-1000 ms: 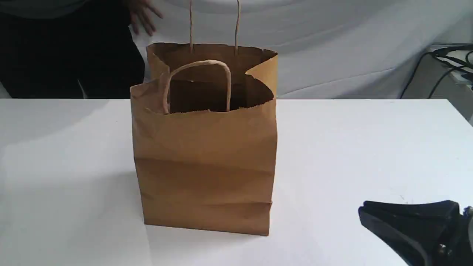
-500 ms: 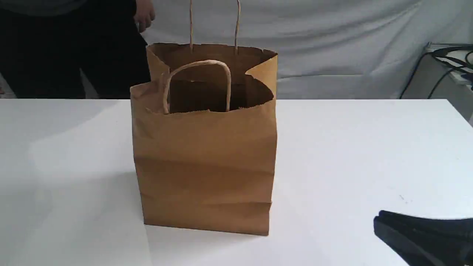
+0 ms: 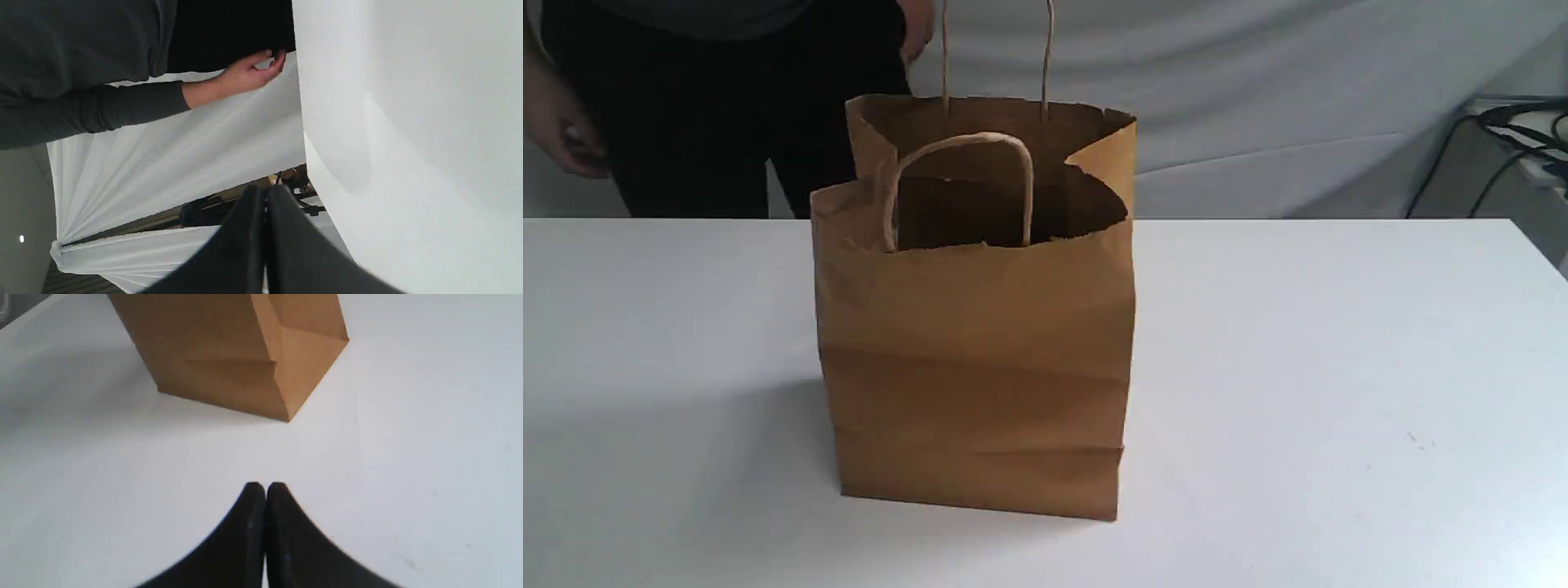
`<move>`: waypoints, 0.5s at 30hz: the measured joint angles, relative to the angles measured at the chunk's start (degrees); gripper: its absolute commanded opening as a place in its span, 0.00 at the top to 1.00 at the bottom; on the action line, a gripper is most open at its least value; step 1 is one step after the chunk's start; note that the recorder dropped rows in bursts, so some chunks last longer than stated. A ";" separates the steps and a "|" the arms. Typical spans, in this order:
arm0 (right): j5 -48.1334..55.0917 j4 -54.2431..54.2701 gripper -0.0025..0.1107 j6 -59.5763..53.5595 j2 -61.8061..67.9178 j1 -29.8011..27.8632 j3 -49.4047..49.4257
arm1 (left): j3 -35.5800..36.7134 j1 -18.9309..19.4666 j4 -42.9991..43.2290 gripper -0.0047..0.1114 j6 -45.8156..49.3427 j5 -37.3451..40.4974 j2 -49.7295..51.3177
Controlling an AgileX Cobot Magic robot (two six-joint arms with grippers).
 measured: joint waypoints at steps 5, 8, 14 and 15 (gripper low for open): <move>0.37 0.11 0.98 0.00 -0.34 0.00 0.00 | 0.00 0.00 0.00 0.96 0.00 0.00 0.00; 0.37 0.11 0.98 0.00 -0.48 0.00 0.00 | 0.00 0.00 0.00 0.96 0.10 0.00 0.00; 0.49 0.11 0.98 0.00 -5.14 -0.88 0.00 | 0.00 0.00 0.00 0.96 0.10 0.00 0.00; 0.49 0.11 0.98 0.00 -6.36 -1.38 0.00 | 0.00 0.00 0.00 0.96 0.10 0.00 0.00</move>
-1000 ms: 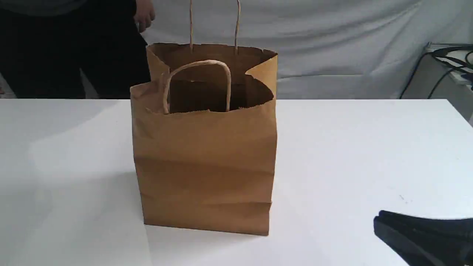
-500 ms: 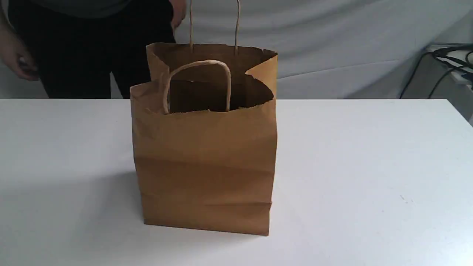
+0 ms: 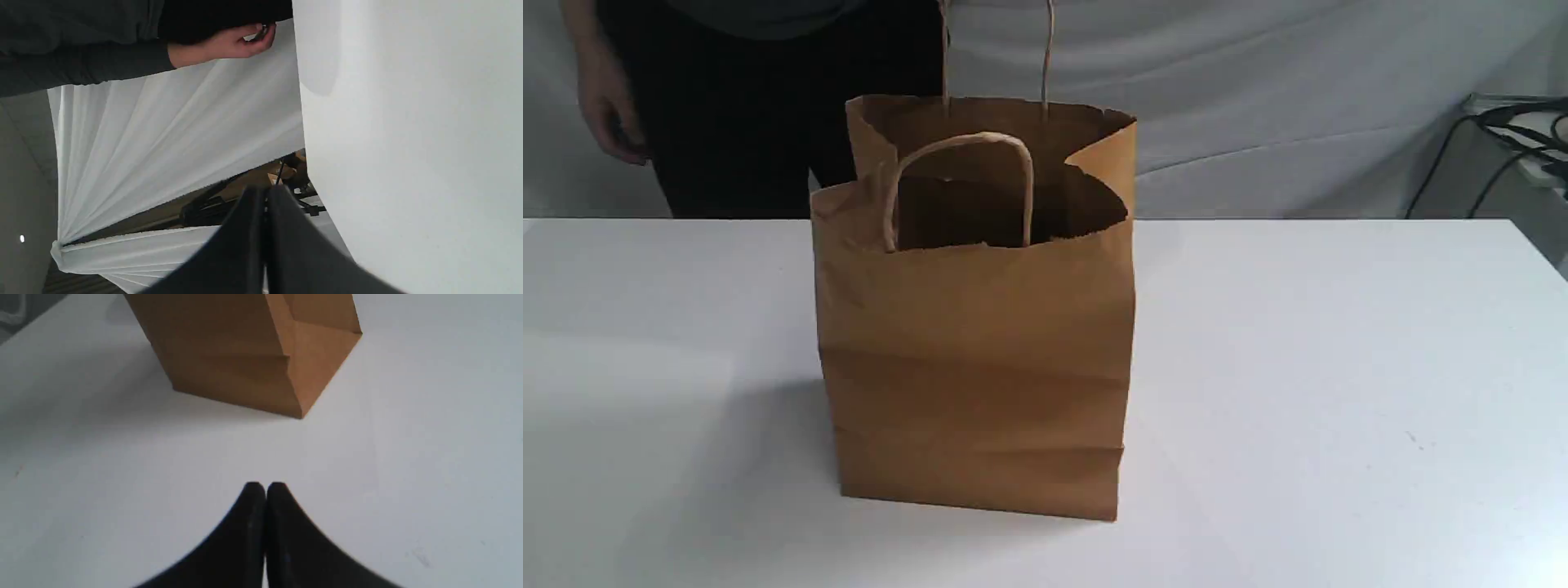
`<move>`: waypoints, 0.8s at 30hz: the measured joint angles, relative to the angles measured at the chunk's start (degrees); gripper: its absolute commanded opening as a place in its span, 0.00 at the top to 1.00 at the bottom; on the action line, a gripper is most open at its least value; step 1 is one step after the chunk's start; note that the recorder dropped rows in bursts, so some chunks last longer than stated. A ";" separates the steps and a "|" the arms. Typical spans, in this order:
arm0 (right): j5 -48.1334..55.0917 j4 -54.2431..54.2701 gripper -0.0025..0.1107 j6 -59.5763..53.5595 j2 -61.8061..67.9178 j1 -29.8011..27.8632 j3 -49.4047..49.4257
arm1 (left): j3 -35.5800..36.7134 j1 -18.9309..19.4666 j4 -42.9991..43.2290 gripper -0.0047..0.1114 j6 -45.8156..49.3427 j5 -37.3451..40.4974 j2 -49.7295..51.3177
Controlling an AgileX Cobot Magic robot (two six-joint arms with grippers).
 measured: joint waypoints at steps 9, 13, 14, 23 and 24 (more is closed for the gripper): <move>0.84 0.24 0.98 0.00 -10.76 -10.47 0.04 | 0.00 0.00 0.00 0.96 0.00 0.00 0.00; 1.61 -8.35 0.98 -0.17 -14.18 -16.57 0.04 | 0.00 0.00 0.00 0.96 0.00 0.00 0.00; 1.61 -12.24 0.98 -0.17 -15.12 -18.25 0.04 | 0.00 0.00 0.00 0.96 0.00 0.00 0.00; 2.86 -36.92 0.98 -1.42 -21.24 -27.52 0.04 | 0.00 0.00 0.00 0.96 0.00 -0.14 0.00; 3.16 -38.32 0.98 -1.57 -21.24 -27.80 0.04 | 0.00 0.00 0.00 0.96 0.00 -0.14 0.00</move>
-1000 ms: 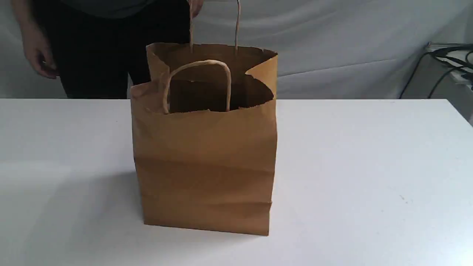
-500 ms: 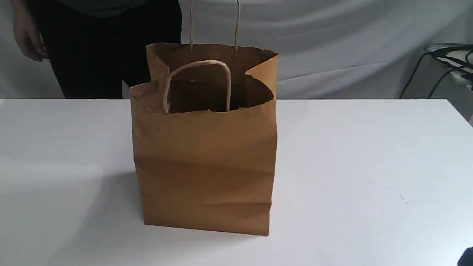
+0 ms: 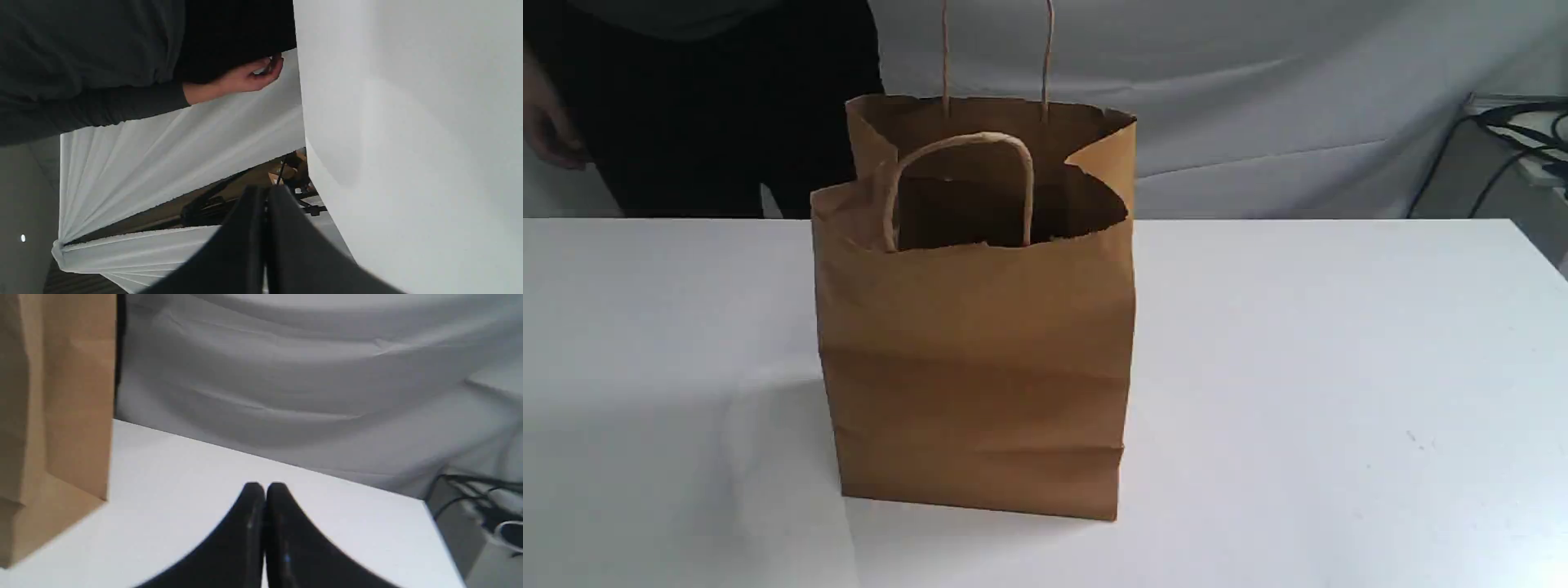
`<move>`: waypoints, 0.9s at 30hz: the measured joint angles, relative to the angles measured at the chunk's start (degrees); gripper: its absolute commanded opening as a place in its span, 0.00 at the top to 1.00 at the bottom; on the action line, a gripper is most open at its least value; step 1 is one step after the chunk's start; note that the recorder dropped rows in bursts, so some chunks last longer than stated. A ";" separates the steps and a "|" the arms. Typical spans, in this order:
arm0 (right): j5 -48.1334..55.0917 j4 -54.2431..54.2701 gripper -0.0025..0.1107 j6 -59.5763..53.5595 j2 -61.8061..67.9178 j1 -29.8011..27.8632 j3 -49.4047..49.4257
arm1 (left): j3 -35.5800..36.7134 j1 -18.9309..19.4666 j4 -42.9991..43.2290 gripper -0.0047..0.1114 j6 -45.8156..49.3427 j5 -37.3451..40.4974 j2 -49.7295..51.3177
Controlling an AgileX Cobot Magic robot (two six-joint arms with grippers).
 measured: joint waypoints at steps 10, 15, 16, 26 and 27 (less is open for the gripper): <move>5.25 -5.41 0.98 -1.46 0.00 0.00 0.00 | 0.00 0.00 0.00 0.96 0.00 0.00 0.00; 4.85 -3.99 0.98 -1.46 0.00 0.00 0.00 | 0.00 0.00 0.00 0.96 0.00 0.00 0.00; 4.69 -3.74 0.98 -1.46 0.00 0.00 0.00 | 0.00 0.00 0.00 0.96 0.00 0.00 0.00; 4.43 2.31 0.98 -1.57 0.00 0.00 0.00 | 0.00 0.00 0.00 0.96 0.00 0.00 0.00; 4.43 3.16 0.98 -1.57 0.00 0.00 0.00 | 0.00 0.00 0.00 0.96 0.00 0.00 0.00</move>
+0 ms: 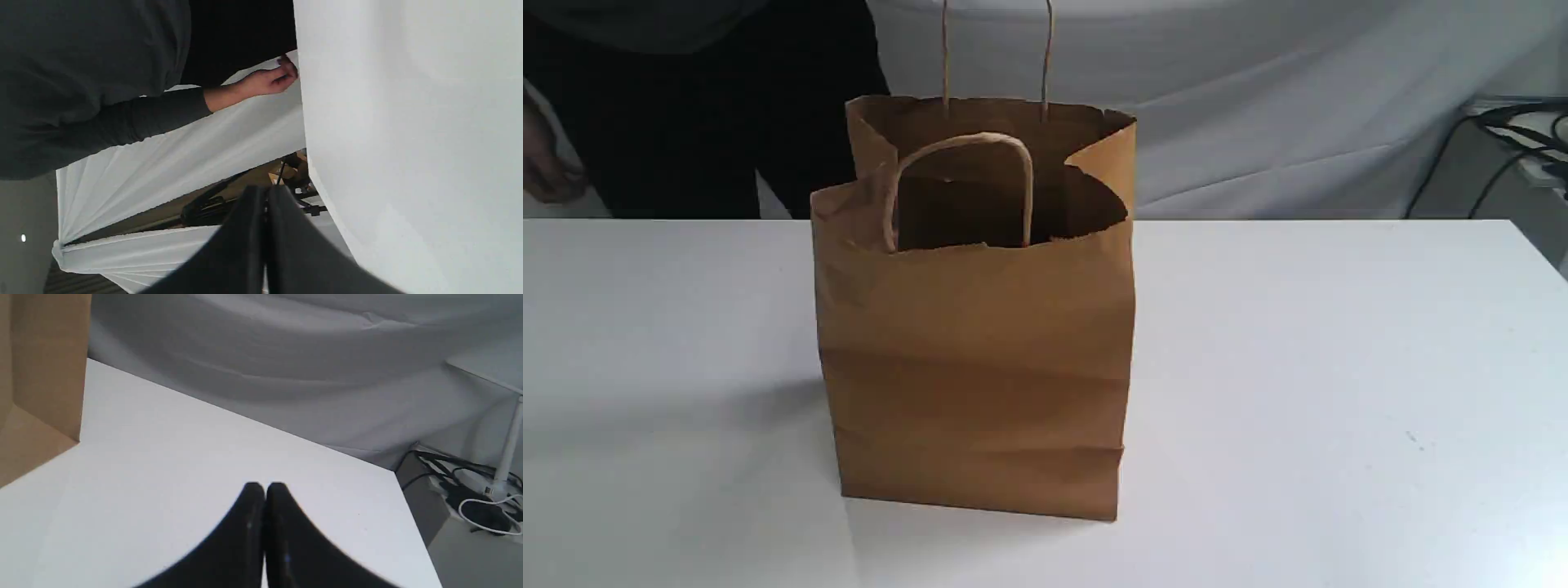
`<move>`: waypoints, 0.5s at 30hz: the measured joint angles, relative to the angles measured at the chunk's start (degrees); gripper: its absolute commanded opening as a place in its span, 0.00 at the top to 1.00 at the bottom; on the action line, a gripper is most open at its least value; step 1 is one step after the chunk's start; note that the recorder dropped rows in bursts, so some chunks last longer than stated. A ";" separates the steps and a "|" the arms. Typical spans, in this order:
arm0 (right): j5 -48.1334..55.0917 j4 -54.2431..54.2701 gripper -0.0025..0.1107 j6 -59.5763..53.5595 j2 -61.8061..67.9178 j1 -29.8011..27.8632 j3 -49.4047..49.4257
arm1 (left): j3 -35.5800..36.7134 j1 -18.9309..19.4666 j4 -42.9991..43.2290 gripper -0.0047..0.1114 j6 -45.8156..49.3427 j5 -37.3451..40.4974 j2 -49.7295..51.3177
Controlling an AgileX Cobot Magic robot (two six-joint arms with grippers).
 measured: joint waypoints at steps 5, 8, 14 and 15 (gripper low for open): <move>0.00 5.53 0.98 0.00 0.00 0.00 0.00 | 0.00 0.00 0.00 0.96 0.00 0.00 0.00; 0.00 5.95 0.98 0.00 0.00 0.00 0.00 | 0.00 0.00 0.00 0.96 0.00 0.00 0.00; 0.00 6.07 0.98 0.12 0.00 0.00 0.00 | 0.00 0.00 0.00 0.96 0.00 0.00 0.00; -0.55 6.07 0.98 0.12 0.00 0.00 0.00 | 0.00 0.00 0.00 0.96 0.00 0.00 0.00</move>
